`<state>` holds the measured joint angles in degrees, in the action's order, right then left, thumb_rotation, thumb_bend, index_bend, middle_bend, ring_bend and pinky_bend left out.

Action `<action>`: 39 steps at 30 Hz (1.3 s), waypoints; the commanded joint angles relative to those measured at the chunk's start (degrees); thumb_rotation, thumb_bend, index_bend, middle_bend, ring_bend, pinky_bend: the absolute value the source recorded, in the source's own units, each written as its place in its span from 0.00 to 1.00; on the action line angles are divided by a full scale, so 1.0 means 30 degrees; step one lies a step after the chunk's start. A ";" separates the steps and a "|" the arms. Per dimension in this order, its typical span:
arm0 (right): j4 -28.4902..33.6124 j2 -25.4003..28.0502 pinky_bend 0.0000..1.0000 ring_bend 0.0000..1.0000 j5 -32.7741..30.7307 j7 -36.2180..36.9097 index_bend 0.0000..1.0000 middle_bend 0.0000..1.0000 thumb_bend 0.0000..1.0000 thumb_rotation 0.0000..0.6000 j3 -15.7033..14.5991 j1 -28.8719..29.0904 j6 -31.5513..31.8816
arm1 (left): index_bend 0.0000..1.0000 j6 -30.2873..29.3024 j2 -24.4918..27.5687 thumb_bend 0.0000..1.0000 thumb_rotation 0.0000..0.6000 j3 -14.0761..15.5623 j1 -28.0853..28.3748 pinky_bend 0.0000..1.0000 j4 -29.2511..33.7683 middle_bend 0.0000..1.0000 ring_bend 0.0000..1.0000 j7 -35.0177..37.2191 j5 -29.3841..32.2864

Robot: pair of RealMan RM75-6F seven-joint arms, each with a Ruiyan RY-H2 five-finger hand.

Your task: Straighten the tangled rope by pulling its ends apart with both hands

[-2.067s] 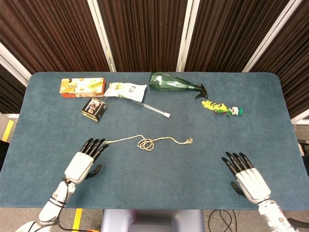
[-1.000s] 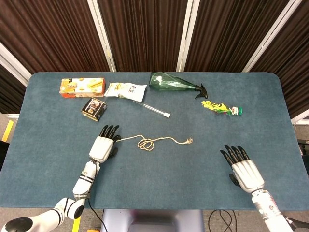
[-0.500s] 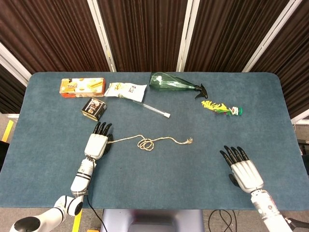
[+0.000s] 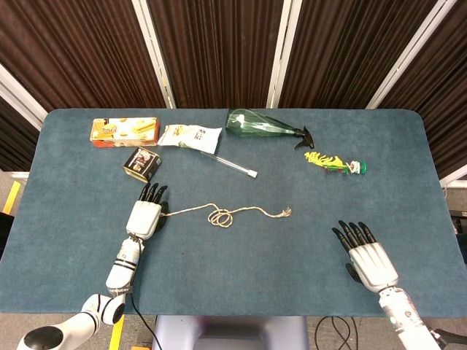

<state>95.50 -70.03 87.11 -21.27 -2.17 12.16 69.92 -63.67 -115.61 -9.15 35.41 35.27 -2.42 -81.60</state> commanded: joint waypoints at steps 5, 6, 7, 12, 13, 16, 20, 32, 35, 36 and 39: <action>0.0030 -0.0074 0.00 0.00 -0.0090 -0.0238 0.00 0.00 0.44 1.00 -0.0020 0.0134 -0.0181 | 0.57 0.0103 -0.0016 0.43 1.00 0.0073 0.0109 0.07 -0.0055 0.11 0.00 -0.0055 0.0093; 0.0051 -0.0081 0.00 0.00 -0.0096 -0.0264 0.00 0.00 0.44 1.00 -0.0014 0.0137 -0.0155 | 0.57 0.0064 0.0013 0.43 1.00 0.0099 0.0109 0.07 -0.0037 0.11 0.00 -0.0042 0.0079; 0.0064 -0.0082 0.00 0.00 -0.0103 -0.0275 0.00 0.00 0.44 1.00 -0.0009 0.0136 -0.0133 | 0.56 0.0053 0.0042 0.43 1.00 0.0123 0.0110 0.07 -0.0017 0.10 0.00 -0.0035 0.0069; 0.0023 -0.0140 0.00 0.00 -0.0217 -0.0341 0.00 0.00 0.44 1.00 -0.0028 0.0138 -0.0134 | 0.47 0.0120 0.0226 0.43 1.00 0.0222 0.0094 0.07 0.0197 0.10 0.00 0.0109 0.0089; 0.0018 -0.0157 0.00 0.00 -0.0232 -0.0364 0.00 0.00 0.44 1.00 -0.0035 0.0145 -0.0147 | 0.46 0.0122 0.0252 0.43 1.00 0.0251 0.0085 0.07 0.0221 0.10 0.00 0.0126 0.0081; 0.0029 -0.0195 0.00 0.00 -0.0242 -0.0462 0.00 0.00 0.44 1.00 -0.0072 0.0155 -0.0158 | 0.44 0.0191 0.0303 0.43 1.00 0.0327 0.0086 0.07 0.0232 0.09 0.00 0.0127 0.0081; 0.0101 -0.0198 0.00 0.00 -0.0226 -0.0509 0.00 0.00 0.44 1.00 -0.0064 0.0156 -0.0068 | 0.48 0.0552 0.0302 0.43 1.00 0.0289 0.0109 0.08 0.0136 0.09 0.00 0.0031 0.0299; 0.0081 -0.0427 0.00 0.00 -0.0548 -0.0919 0.00 0.00 0.44 1.00 -0.0026 0.0357 -0.0397 | 0.59 0.0284 0.0329 0.43 1.00 0.0226 0.0204 0.09 0.0132 0.12 0.00 0.0228 0.0335; 0.0017 -0.0600 0.00 0.00 -0.0673 -0.1147 0.00 0.00 0.44 1.00 0.0082 0.0558 -0.0634 | 0.59 0.0190 0.0406 0.43 1.00 0.0251 0.0198 0.09 0.0250 0.12 0.00 0.0232 0.0307; -0.0065 -0.0709 0.00 0.00 -0.0716 -0.1196 0.00 0.00 0.44 1.00 0.0159 0.0711 -0.0811 | 0.59 0.0187 0.0438 0.43 1.00 0.0259 0.0204 0.09 0.0295 0.12 0.00 0.0196 0.0307; -0.0227 -0.1043 0.00 0.00 -0.0731 -0.1184 0.00 0.00 0.44 1.00 0.0458 0.1244 -0.1314 | 0.60 0.0095 0.0626 0.44 1.00 0.0284 0.0158 0.09 0.0578 0.12 0.00 0.0193 0.0292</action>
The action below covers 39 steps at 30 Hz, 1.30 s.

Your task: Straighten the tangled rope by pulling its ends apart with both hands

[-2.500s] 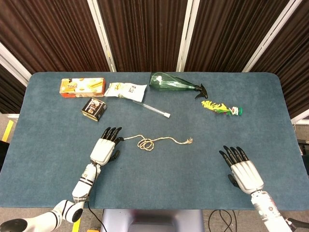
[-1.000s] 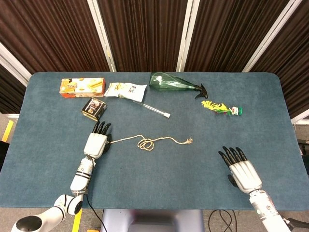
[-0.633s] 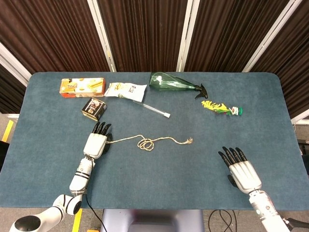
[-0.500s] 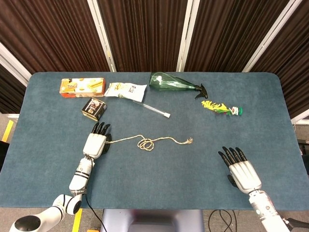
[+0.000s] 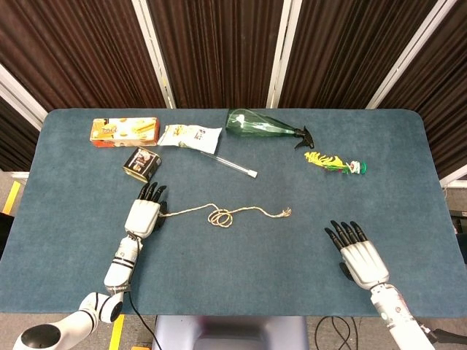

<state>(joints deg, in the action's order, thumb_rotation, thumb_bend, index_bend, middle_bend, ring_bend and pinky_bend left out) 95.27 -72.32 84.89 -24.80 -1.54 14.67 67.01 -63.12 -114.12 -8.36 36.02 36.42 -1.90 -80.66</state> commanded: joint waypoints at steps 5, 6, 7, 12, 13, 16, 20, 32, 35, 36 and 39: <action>-0.0737 -0.1158 0.00 0.00 0.0379 0.0236 0.08 0.00 0.44 1.00 0.0963 0.1361 -0.0679 | 0.60 -0.0723 0.0971 0.44 1.00 0.0365 -0.0424 0.09 0.1320 0.12 0.00 0.0074 -0.0368; -0.0952 -0.1450 0.00 0.00 0.0295 0.0241 0.11 0.00 0.44 1.00 0.1207 0.1642 -0.0857 | 0.60 -0.0925 0.1239 0.44 1.00 0.0455 -0.0554 0.09 0.1710 0.12 0.00 0.0040 -0.0456; -0.1145 -0.1692 0.00 0.00 0.0193 0.0218 0.16 0.00 0.44 1.00 0.1406 0.1885 -0.1042 | 0.60 -0.1018 0.1434 0.44 1.00 0.0496 -0.0619 0.09 0.1986 0.12 0.00 0.0017 -0.0498; -0.2577 -0.3328 0.00 0.00 -0.1303 -0.0792 0.35 0.00 0.44 1.00 0.2696 0.3382 -0.2431 | 0.60 -0.1131 0.2281 0.44 1.00 0.0621 -0.0837 0.09 0.3226 0.12 0.00 -0.0408 -0.0528; -0.2845 -0.3616 0.00 0.00 -0.1684 -0.1125 0.36 0.00 0.44 1.00 0.2910 0.3639 -0.2689 | 0.60 -0.1037 0.2376 0.44 1.00 0.0613 -0.0849 0.09 0.3353 0.13 0.00 -0.0562 -0.0461; -0.3638 -0.4441 0.00 0.00 -0.2993 -0.2177 0.39 0.00 0.44 1.00 0.3542 0.4413 -0.3405 | 0.59 -0.0794 0.2729 0.44 1.00 0.0607 -0.0890 0.09 0.3822 0.16 0.01 -0.0958 -0.0296; -0.4644 -0.5255 0.00 0.00 -0.4098 -0.3140 0.42 0.00 0.44 1.00 0.3880 0.5160 -0.3936 | 0.59 -0.0865 0.2965 0.44 1.00 0.0508 -0.0959 0.09 0.4105 0.14 0.01 -0.1188 -0.0169; -0.7610 -0.7355 0.00 0.00 -0.5494 -0.3208 0.48 0.00 0.44 1.00 0.4108 0.6925 -0.5090 | 0.60 -0.0545 0.2944 0.44 1.00 0.0402 -0.0847 0.09 0.3789 0.13 0.01 -0.1380 0.0060; -0.8124 -0.7775 0.00 0.00 -0.5624 -0.3138 0.50 0.00 0.44 1.00 0.4087 0.7294 -0.5288 | 0.60 -0.0559 0.2916 0.44 1.00 0.0361 -0.0800 0.09 0.3662 0.13 0.01 -0.1385 0.0067; -0.8323 -0.7935 0.00 0.00 -0.5733 -0.3154 0.50 0.00 0.44 1.00 0.4102 0.7443 -0.5383 | 0.60 -0.0528 0.2908 0.44 1.00 0.0341 -0.0780 0.09 0.3633 0.13 0.01 -0.1375 0.0089; -0.8675 -0.8263 0.00 0.00 -0.6065 -0.3187 0.51 0.00 0.44 1.00 0.4175 0.7766 -0.5570 | 0.60 -0.0472 0.2899 0.44 1.00 0.0324 -0.0757 0.09 0.3543 0.13 0.01 -0.1371 0.0128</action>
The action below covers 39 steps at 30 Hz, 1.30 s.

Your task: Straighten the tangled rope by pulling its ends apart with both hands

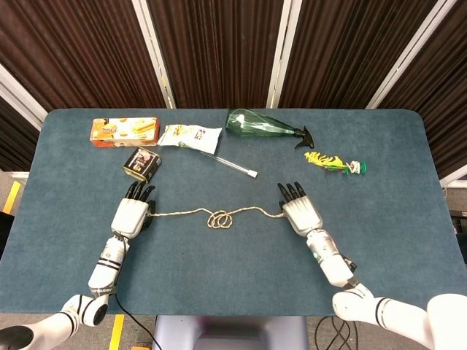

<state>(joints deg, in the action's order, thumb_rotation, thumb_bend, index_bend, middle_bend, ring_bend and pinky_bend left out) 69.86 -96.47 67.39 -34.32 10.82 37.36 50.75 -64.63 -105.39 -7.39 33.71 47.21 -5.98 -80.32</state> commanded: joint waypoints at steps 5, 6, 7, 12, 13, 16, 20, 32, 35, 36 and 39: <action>-0.0595 -0.0496 0.00 0.00 -0.0592 -0.0245 0.53 0.00 0.45 1.00 -0.0050 0.0498 -0.0201 | 0.60 0.0083 -0.0023 0.44 1.00 -0.0006 0.0020 0.09 -0.0223 0.13 0.01 0.0014 0.0059; -0.0661 -0.0550 0.00 0.00 -0.0679 -0.0209 0.54 0.00 0.45 1.00 -0.0053 0.0540 -0.0235 | 0.60 0.0109 -0.0032 0.44 1.00 -0.0014 0.0027 0.09 -0.0255 0.13 0.01 0.0031 0.0077; -0.0724 -0.0615 0.00 0.00 -0.0800 -0.0159 0.54 0.00 0.45 1.00 -0.0038 0.0592 -0.0259 | 0.60 0.0126 -0.0038 0.44 1.00 -0.0029 0.0034 0.09 -0.0295 0.13 0.01 0.0055 0.0097; -0.0931 -0.0826 0.00 0.00 -0.1080 -0.0137 0.57 0.00 0.47 1.00 -0.0064 0.0757 -0.0273 | 0.60 0.0147 -0.0047 0.44 1.00 -0.0005 0.0035 0.09 -0.0411 0.13 0.01 0.0103 0.0094; -0.0944 -0.0837 0.00 0.00 -0.1104 -0.0142 0.57 0.00 0.47 1.00 -0.0067 0.0770 -0.0276 | 0.60 0.0152 -0.0048 0.44 1.00 -0.0003 0.0035 0.09 -0.0418 0.13 0.01 0.0109 0.0095; -0.1025 -0.0939 0.00 0.00 -0.1294 -0.0111 0.62 0.00 0.47 1.00 -0.0035 0.0866 -0.0303 | 0.61 0.0171 -0.0028 0.44 1.00 -0.0026 0.0034 0.09 -0.0439 0.13 0.01 0.0167 0.0126; -0.1427 -0.1283 0.00 0.00 -0.1521 -0.0112 0.65 0.01 0.47 1.00 -0.0006 0.1039 -0.0201 | 0.61 0.0234 0.0036 0.44 1.00 -0.0054 0.0048 0.09 -0.0496 0.13 0.01 0.0210 0.0174; -0.1636 -0.1336 0.00 0.00 -0.1934 -0.0216 0.74 0.07 0.58 1.00 -0.0220 0.1078 0.0216 | 0.61 0.0140 0.0176 0.44 1.00 -0.0033 -0.0019 0.09 -0.0522 0.13 0.01 0.0320 0.0179; -0.0995 -0.0696 0.00 0.00 -0.1638 0.0201 0.74 0.08 0.59 1.00 -0.0345 0.0784 0.0658 | 0.61 -0.0052 0.0319 0.44 1.00 0.0015 -0.0100 0.09 -0.0518 0.13 0.01 0.0288 0.0100; -0.0578 -0.0277 0.00 0.00 -0.1440 0.0460 0.75 0.08 0.59 1.00 -0.0408 0.0583 0.0944 | 0.61 -0.0175 0.0426 0.44 1.00 0.0045 -0.0157 0.09 -0.0498 0.13 0.01 0.0280 0.0051; 0.0791 0.1210 0.00 0.00 -0.0887 0.1162 0.75 0.09 0.59 1.00 -0.0660 -0.0122 0.1783 | 0.61 -0.0529 0.0850 0.44 1.00 0.0110 -0.0339 0.09 -0.0326 0.13 0.01 0.0339 -0.0079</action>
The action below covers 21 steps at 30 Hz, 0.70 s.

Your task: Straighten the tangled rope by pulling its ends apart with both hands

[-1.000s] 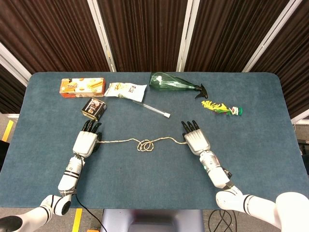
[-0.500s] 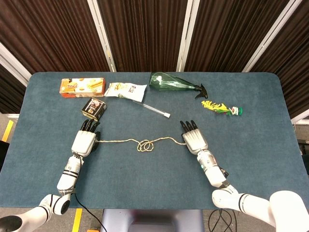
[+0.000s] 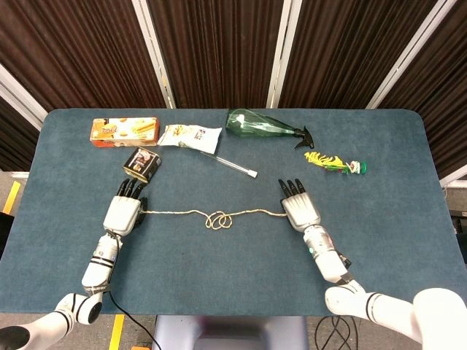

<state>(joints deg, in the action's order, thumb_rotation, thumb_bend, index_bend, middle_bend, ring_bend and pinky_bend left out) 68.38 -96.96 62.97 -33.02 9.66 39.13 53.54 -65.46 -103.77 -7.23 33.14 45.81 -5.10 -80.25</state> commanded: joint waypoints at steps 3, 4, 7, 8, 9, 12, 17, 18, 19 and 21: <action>0.2742 0.3171 0.00 0.00 0.1310 0.1476 0.75 0.09 0.59 1.00 -0.0669 -0.1639 0.1947 | 0.61 -0.0727 0.0858 0.44 1.00 0.0138 -0.0396 0.09 0.0484 0.13 0.01 0.0277 -0.0285; 0.3135 0.3694 0.00 0.00 0.1513 0.1792 0.75 0.09 0.59 1.00 -0.0793 -0.1946 0.2267 | 0.61 -0.0913 0.1034 0.44 1.00 0.0184 -0.0480 0.09 0.0589 0.13 0.01 0.0382 -0.0379; 0.4040 0.5215 0.00 0.00 0.2178 0.3190 0.75 0.10 0.59 1.00 -0.1224 -0.3020 0.3285 | 0.61 -0.1647 0.1634 0.44 1.00 0.0401 -0.0825 0.09 0.0858 0.13 0.01 0.0570 -0.0750; 0.4196 0.5592 0.00 0.00 0.2355 0.3615 0.75 0.10 0.59 1.00 -0.1387 -0.3364 0.3576 | 0.61 -0.1891 0.1825 0.44 1.00 0.0482 -0.0968 0.09 0.0968 0.13 0.01 0.0624 -0.0855; 0.4347 0.6040 0.00 0.00 0.2625 0.4259 0.75 0.10 0.59 1.00 -0.1592 -0.3829 0.4007 | 0.61 -0.2079 0.2057 0.44 1.00 0.0550 -0.1129 0.09 0.1101 0.13 0.01 0.0741 -0.0914; 0.4330 0.6874 0.00 0.00 0.3422 0.5906 0.75 0.10 0.59 1.00 -0.2120 -0.4971 0.5154 | 0.61 -0.2486 0.2680 0.44 1.00 0.0713 -0.1559 0.09 0.1631 0.13 0.01 0.1011 -0.1008; 0.2908 0.7241 0.00 0.00 0.4079 0.7086 0.75 0.10 0.59 1.00 -0.2772 -0.6187 0.6094 | 0.61 -0.3071 0.3350 0.44 1.00 0.1069 -0.2341 0.09 0.1940 0.13 0.01 0.1101 -0.1102; 0.2628 0.7281 0.00 0.00 0.4128 0.7382 0.75 0.10 0.59 1.00 -0.2795 -0.6390 0.6229 | 0.61 -0.3167 0.3425 0.44 1.00 0.1115 -0.2519 0.09 0.1871 0.13 0.01 0.1204 -0.1073; 0.2453 0.7316 0.00 0.00 0.4173 0.7636 0.75 0.10 0.59 1.00 -0.2791 -0.6528 0.6337 | 0.61 -0.3183 0.3459 0.44 1.00 0.1118 -0.2631 0.09 0.1792 0.13 0.01 0.1288 -0.1011; 0.2092 0.7383 0.00 0.00 0.4288 0.8238 0.75 0.10 0.59 1.00 -0.2768 -0.6813 0.6548 | 0.61 -0.3020 0.3496 0.44 1.00 0.1082 -0.2777 0.09 0.1620 0.13 0.01 0.1557 -0.0829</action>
<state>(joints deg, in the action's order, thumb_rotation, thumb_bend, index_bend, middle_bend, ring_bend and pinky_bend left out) 76.21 -75.34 75.15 -10.24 1.69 20.00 72.18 -74.72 -93.44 -4.02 25.07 50.97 -0.85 -83.04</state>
